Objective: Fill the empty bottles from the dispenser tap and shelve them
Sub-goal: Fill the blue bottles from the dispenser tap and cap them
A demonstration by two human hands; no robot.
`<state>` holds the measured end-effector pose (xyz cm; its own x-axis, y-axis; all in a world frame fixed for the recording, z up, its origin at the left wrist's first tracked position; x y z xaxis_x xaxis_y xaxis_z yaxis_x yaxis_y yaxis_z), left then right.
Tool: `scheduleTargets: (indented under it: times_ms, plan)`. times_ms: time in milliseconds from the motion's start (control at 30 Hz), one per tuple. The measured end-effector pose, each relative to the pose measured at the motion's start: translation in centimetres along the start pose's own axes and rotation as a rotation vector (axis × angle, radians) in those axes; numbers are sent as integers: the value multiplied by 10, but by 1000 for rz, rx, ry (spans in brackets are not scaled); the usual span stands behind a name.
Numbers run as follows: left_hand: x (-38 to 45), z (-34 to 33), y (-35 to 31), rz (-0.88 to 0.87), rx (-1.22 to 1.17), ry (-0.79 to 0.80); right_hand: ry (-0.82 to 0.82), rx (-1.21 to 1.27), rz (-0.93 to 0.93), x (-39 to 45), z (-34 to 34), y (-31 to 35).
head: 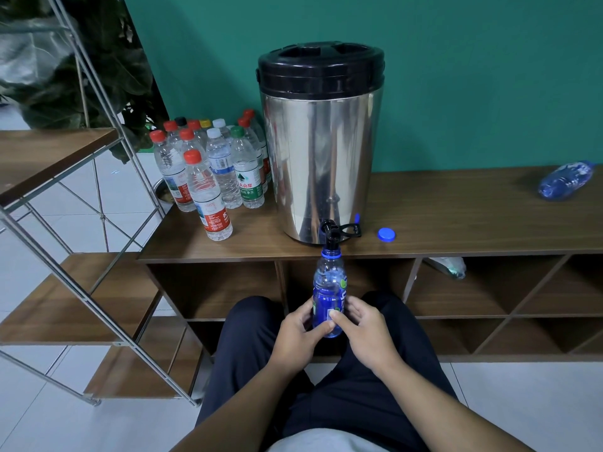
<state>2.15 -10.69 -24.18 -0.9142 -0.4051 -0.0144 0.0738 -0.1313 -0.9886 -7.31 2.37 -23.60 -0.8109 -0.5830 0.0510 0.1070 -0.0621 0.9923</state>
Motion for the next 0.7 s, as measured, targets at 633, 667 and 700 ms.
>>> scheduleTargets:
  times_ms: [633,667,700]
  plan:
    - [1,-1,-1,-10,-8,0,-11,27,10,0,0,2]
    - [1,-1,-1,-12,-9,0,-11,25,11,0,0,2]
    - [1,-1,-1,-11,-11,-1,-11,22,10,0,0,2]
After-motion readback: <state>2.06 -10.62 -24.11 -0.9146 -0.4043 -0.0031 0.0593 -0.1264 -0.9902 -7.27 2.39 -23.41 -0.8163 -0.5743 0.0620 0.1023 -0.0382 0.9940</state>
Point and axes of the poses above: each hand's wrist, its own x-axis towards the middle knuckle, its own z-axis out of the back of the hand, y = z × x, the point moved 9 cm from there along x, towards the middle knuckle, and after that the axes turned 1 degree about z, right-handed, at the moved point
